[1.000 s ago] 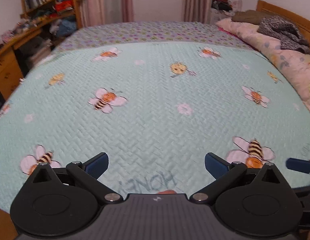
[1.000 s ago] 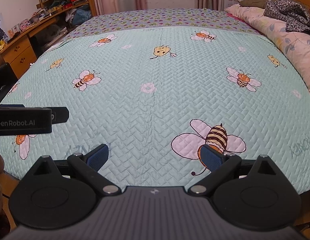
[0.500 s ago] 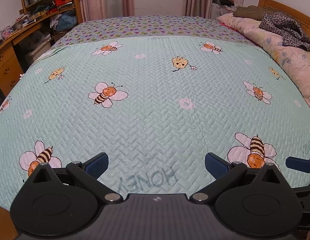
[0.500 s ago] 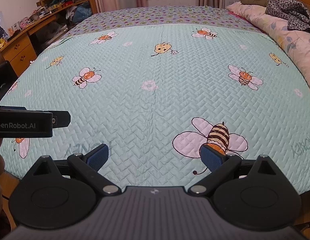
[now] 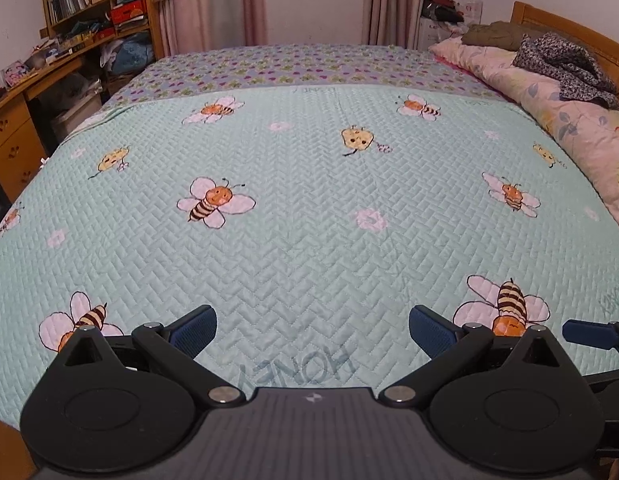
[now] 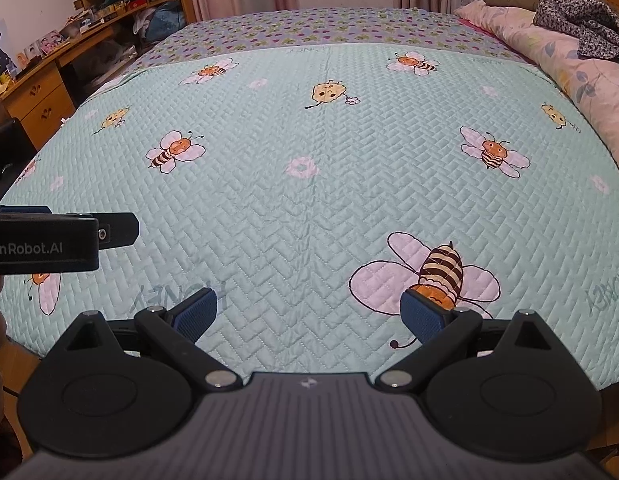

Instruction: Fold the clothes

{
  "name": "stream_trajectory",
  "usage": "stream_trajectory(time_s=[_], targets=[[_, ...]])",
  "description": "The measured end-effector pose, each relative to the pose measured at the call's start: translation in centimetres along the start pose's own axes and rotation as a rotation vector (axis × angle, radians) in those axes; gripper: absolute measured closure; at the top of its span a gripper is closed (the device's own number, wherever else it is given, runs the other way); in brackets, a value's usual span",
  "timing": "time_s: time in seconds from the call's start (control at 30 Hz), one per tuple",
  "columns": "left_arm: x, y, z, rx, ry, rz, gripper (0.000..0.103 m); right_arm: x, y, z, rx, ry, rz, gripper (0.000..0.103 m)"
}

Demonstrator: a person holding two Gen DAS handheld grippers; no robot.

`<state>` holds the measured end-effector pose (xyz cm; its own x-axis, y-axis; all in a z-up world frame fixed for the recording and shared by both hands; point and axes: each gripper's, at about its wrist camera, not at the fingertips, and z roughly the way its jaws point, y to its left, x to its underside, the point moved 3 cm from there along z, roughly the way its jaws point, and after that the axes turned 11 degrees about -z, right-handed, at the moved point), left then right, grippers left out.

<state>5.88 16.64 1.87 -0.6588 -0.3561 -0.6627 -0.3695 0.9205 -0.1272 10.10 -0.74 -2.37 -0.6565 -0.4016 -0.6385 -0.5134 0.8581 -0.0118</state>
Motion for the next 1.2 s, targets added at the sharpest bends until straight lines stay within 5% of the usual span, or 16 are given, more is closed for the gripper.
stream_trajectory(time_s=[0.3,0.47,1.2], targets=[[1.0,-0.9,-1.7,0.08,-0.112,0.032,0.002,0.4,-0.1,0.1,-0.002,0.004,0.011,0.005],[1.4,-1.7,-1.9,0.144,-0.077,0.06,0.006,0.8,-0.4,0.1,-0.006,0.004,0.027,0.005],[1.0,-0.5,0.3,0.087,0.002,0.005,0.005,1.0,-1.3,0.2,-0.006,0.002,0.062,0.005]])
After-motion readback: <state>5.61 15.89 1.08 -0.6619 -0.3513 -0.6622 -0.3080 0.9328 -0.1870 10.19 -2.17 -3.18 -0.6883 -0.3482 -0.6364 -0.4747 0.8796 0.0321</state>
